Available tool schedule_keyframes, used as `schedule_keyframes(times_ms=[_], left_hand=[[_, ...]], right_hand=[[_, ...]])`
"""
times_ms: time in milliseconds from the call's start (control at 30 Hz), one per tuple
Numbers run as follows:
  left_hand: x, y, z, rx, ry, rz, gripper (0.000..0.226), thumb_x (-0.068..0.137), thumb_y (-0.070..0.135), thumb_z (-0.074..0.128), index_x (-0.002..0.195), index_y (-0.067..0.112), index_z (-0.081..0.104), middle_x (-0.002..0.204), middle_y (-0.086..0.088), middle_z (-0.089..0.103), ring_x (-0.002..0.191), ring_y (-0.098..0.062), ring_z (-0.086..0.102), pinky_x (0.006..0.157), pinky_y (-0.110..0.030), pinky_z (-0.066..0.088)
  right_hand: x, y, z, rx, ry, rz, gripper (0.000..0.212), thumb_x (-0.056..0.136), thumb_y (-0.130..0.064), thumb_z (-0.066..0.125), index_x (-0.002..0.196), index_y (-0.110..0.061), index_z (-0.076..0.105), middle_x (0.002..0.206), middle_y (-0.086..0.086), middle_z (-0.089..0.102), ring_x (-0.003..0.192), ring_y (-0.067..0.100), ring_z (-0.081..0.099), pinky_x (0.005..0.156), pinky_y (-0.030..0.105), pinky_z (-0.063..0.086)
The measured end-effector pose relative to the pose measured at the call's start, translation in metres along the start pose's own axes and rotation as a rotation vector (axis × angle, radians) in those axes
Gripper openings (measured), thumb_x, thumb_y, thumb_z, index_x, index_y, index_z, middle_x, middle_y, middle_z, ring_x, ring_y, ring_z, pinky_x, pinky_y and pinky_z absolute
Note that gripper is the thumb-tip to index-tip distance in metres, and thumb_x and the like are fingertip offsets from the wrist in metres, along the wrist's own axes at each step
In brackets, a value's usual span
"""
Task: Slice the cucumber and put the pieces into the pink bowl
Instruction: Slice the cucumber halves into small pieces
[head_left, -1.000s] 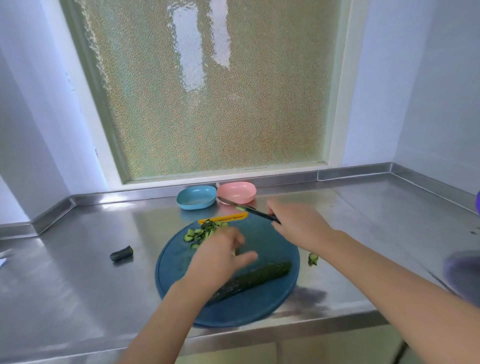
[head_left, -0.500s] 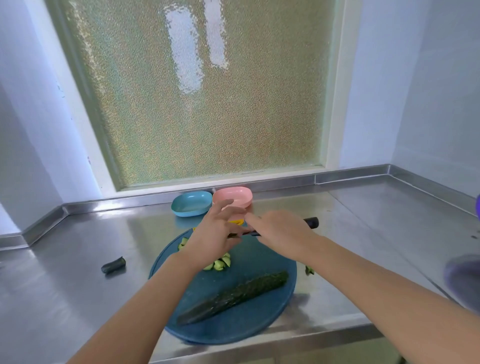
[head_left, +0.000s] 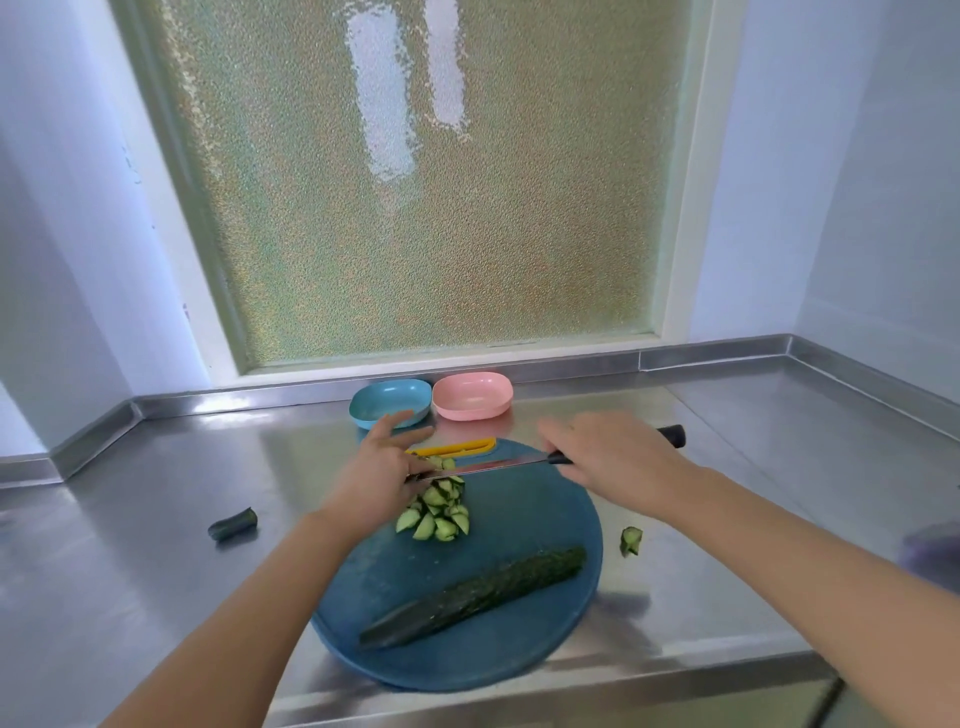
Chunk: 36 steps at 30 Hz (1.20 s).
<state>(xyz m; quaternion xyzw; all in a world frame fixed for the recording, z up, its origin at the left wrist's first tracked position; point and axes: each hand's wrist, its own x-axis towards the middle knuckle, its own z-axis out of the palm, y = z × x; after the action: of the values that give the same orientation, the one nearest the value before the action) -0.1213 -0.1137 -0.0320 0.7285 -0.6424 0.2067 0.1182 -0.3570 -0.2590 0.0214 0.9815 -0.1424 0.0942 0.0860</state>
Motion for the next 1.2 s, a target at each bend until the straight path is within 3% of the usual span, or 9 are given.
schedule_keyframes(times_ms=[67,167,333,433,633,867,933,1100,1200], left_hand=[[-0.004,-0.002,-0.003,-0.046,-0.054,-0.114,0.023,0.073,0.023,0.079,0.096,0.022,0.075,0.127,-0.005,0.060,0.131,-0.036,0.039,0.108,-0.038,0.032],[-0.009,0.001,-0.005,-0.114,-0.089,-0.225,0.034,0.088,0.030,0.063,0.120,0.019,0.064,0.144,0.000,0.042,0.141,-0.021,0.018,0.113,-0.027,0.015],[-0.014,0.046,-0.018,-0.301,0.287,-0.300,0.039,0.085,0.008,0.064,0.124,0.009,0.060,0.126,-0.011,0.059,0.119,-0.029,0.051,0.099,-0.028,0.035],[-0.020,0.080,-0.015,-0.370,0.239,-0.205,0.037,0.089,0.013,0.057,0.126,0.015,0.059,0.123,-0.004,0.061,0.112,-0.023,0.055,0.092,-0.028,0.041],[-0.009,0.064,0.004,-0.289,0.171,-0.401,0.026,0.094,0.009,0.049,0.112,0.011,0.068,0.105,-0.013,0.068,0.098,-0.033,0.060,0.081,-0.036,0.046],[0.006,0.037,0.004,-0.473,0.201,-0.622,0.004,0.085,0.015,0.065,0.085,0.011,0.066,0.092,-0.007,0.066,0.085,-0.022,0.061,0.071,-0.028,0.043],[0.009,0.036,0.006,-0.445,0.212,-0.624,0.017,0.081,0.022,0.071,0.076,0.011,0.059,0.089,-0.006,0.057,0.083,-0.022,0.056,0.068,-0.027,0.037],[0.011,0.029,0.002,-0.374,0.203,-0.609,0.044,0.089,0.033,0.061,0.060,0.000,0.064,0.084,-0.015,0.062,0.097,-0.028,0.049,0.084,-0.032,0.034],[0.011,0.032,-0.005,-0.221,0.052,-0.571,0.053,0.101,0.033,0.034,0.085,0.001,0.072,0.108,-0.019,0.066,0.117,-0.033,0.046,0.102,-0.033,0.026]], right_hand=[[-0.007,0.009,-0.005,-0.007,0.011,0.026,0.013,0.096,-0.030,0.047,0.093,-0.022,0.037,0.080,-0.004,0.053,0.073,0.019,0.053,0.063,0.035,0.043],[-0.018,0.017,-0.008,0.076,0.052,0.109,0.013,0.093,-0.026,0.050,0.087,-0.023,0.039,0.065,-0.012,0.041,0.060,0.009,0.042,0.056,0.029,0.033],[-0.026,0.011,0.003,0.283,0.079,0.292,0.011,0.089,-0.021,0.054,0.085,-0.023,0.044,0.073,-0.008,0.054,0.067,0.013,0.050,0.057,0.030,0.039],[-0.028,0.002,0.013,0.376,0.039,0.412,0.008,0.089,-0.018,0.053,0.089,-0.022,0.046,0.082,-0.003,0.056,0.074,0.017,0.053,0.061,0.032,0.043],[-0.033,-0.011,0.016,0.501,0.034,0.457,0.008,0.091,-0.014,0.052,0.088,-0.018,0.046,0.081,-0.003,0.053,0.064,0.011,0.047,0.052,0.026,0.036],[-0.033,-0.010,0.016,0.589,0.058,0.502,0.006,0.088,-0.012,0.054,0.089,-0.016,0.050,0.082,0.000,0.059,0.066,0.014,0.053,0.053,0.025,0.039],[-0.032,-0.007,0.014,0.647,0.061,0.533,0.005,0.088,-0.014,0.056,0.092,-0.014,0.054,0.082,0.004,0.064,0.067,0.016,0.057,0.054,0.026,0.042],[-0.032,-0.006,0.008,0.771,0.027,0.554,0.005,0.088,-0.016,0.057,0.090,-0.011,0.059,0.071,0.001,0.068,0.059,0.016,0.059,0.070,0.037,0.055],[-0.040,-0.009,0.003,0.826,0.027,0.496,0.011,0.093,-0.013,0.052,0.083,-0.010,0.056,0.060,-0.004,0.064,0.049,0.015,0.057,0.061,0.033,0.053]])
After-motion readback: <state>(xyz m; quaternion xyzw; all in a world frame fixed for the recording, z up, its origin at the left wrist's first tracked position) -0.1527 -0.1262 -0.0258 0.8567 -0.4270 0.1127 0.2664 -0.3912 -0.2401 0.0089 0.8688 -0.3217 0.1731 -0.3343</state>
